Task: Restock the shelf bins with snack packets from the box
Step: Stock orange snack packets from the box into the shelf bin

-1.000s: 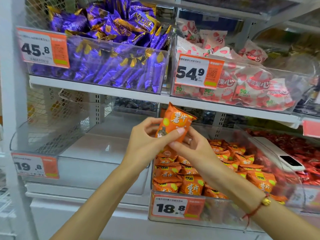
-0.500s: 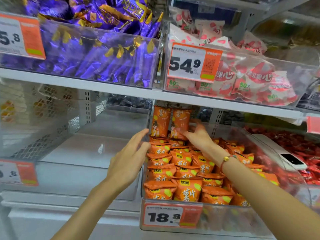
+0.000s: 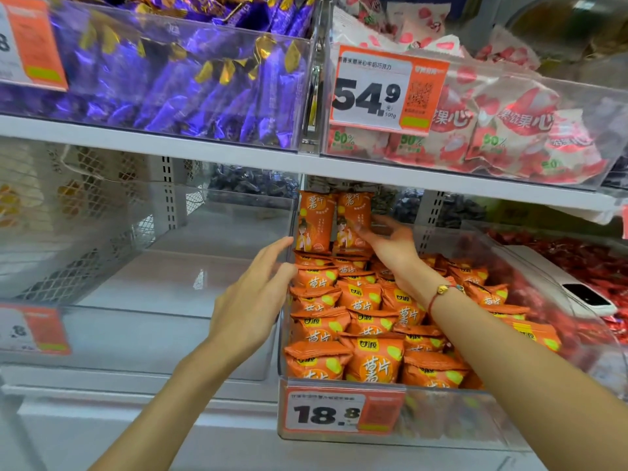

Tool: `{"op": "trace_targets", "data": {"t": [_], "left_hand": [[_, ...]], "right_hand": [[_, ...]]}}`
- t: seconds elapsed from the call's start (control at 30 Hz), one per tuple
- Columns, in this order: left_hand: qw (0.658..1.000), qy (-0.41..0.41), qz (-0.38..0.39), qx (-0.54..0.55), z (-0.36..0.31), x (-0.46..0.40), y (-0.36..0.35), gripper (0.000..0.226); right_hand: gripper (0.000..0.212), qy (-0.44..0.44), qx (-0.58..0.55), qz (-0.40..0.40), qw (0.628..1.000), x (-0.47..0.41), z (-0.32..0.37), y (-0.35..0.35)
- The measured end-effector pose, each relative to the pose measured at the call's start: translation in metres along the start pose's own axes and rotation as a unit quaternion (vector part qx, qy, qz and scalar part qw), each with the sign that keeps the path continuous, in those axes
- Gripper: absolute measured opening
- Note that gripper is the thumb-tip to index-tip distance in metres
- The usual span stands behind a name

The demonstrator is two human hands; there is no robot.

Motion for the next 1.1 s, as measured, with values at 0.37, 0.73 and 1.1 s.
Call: {"op": "trace_targets", "data": {"t": [0.37, 0.73, 1.1], "left_hand": [[1.0, -0.01, -0.004, -0.001, -0.001, 0.001, 0.001, 0.06], [0.998, -0.057, 0.012, -0.009, -0.013, 0.005, 0.006, 0.053], [0.964, -0.148, -0.104, -0.196, -0.007, 0.12, 0.063, 0.022]], "right_hand": [[0.045, 0.026, 0.117, 0.03, 0.992, -0.01, -0.007, -0.003], [0.058, 0.184, 0.32, 0.101, 0.924, 0.065, 0.031, 0.033], [0.021, 0.397, 0.406, 0.26, 0.781, 0.248, 0.062, 0.001]]}}
Point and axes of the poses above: each hand's wrist, its own x-axis away from the middle knuckle, its own y-axis out of the back of the hand, z = x × y, the point moved 6 cm from there along -x, towards the middle knuckle, and after that the axes turned 1 degree about x, right-handed, at the moved point
